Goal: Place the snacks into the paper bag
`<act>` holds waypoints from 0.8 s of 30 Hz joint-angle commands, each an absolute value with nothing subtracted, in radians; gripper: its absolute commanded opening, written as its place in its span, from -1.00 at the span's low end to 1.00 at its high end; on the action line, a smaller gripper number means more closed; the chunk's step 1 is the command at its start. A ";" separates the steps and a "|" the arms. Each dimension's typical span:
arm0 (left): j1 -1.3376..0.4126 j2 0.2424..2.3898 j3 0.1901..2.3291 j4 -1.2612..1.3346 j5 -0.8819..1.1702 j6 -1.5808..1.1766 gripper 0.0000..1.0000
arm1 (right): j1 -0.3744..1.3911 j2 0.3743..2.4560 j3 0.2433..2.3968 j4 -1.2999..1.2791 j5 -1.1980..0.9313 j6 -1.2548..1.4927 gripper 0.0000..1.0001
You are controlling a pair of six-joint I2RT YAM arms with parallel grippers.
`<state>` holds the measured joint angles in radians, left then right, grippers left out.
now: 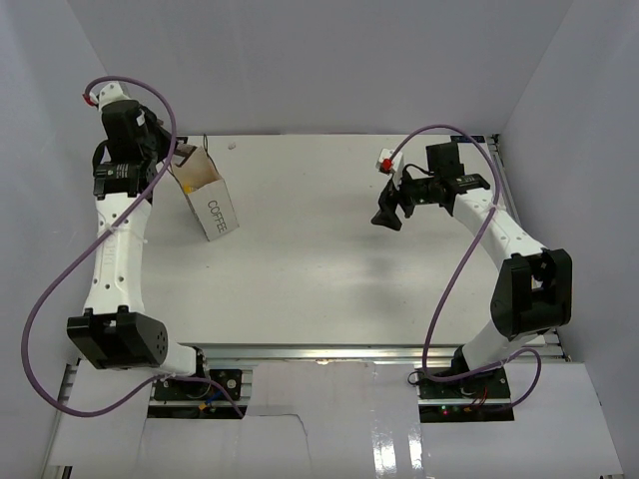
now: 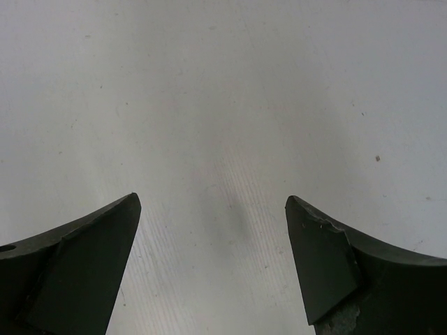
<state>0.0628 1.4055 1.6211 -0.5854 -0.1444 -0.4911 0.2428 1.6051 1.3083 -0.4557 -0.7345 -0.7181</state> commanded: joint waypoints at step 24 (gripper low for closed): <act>0.078 1.517 1.614 -0.457 -0.061 -0.380 0.56 | 0.172 1.546 1.273 -0.462 -0.756 -0.670 0.80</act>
